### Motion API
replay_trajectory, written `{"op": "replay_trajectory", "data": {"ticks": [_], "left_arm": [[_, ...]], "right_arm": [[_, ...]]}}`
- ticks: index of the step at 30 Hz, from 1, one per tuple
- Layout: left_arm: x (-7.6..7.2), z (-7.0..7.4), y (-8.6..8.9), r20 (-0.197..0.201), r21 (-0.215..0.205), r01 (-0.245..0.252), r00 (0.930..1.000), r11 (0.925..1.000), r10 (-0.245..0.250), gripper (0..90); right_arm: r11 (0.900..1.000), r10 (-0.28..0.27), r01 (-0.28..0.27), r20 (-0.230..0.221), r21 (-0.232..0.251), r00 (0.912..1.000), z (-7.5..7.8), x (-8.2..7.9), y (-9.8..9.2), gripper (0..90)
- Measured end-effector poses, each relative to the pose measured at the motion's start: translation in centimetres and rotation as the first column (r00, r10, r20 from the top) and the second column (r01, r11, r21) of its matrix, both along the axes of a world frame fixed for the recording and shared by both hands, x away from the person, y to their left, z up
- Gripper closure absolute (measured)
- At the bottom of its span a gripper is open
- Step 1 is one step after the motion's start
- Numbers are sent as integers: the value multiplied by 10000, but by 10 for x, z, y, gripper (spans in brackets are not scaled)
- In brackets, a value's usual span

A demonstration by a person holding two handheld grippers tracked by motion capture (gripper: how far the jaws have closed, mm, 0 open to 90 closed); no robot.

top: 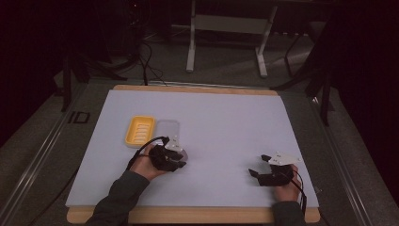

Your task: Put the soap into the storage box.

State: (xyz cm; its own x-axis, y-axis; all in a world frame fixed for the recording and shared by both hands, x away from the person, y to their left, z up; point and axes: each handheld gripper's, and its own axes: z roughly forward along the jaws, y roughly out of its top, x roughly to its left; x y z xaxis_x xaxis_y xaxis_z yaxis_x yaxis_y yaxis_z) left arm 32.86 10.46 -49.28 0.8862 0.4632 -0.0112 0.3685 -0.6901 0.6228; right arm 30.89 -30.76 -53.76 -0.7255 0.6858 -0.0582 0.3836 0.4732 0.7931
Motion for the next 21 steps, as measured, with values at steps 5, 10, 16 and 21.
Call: {"op": "replay_trajectory", "data": {"ticks": [5, 10, 16, 21], "left_arm": [[3, 5, 1, -93, 194, -57, 9999, 9998, 59, 577], [7, 6, -2, -265, 758, -29, 9996, 9971, 50, 463], [9, 6, -5, -196, 1299, 124, 9998, 9914, -100, 349], [10, 10, -4, -88, 1296, 79, 9999, 9915, -69, 296]], "right_arm": [[10000, -3, 3, 0, 9, 10000, 0, 0, 0, 193], [10000, -2, 2, -4, 16, 10000, 0, 0, 0, 192], [10000, -1, 1, -19, 10, 10000, 0, 0, 0, 193], [10000, 1, -1, -12, 6, 10000, 0, 0, 0, 193]]}}
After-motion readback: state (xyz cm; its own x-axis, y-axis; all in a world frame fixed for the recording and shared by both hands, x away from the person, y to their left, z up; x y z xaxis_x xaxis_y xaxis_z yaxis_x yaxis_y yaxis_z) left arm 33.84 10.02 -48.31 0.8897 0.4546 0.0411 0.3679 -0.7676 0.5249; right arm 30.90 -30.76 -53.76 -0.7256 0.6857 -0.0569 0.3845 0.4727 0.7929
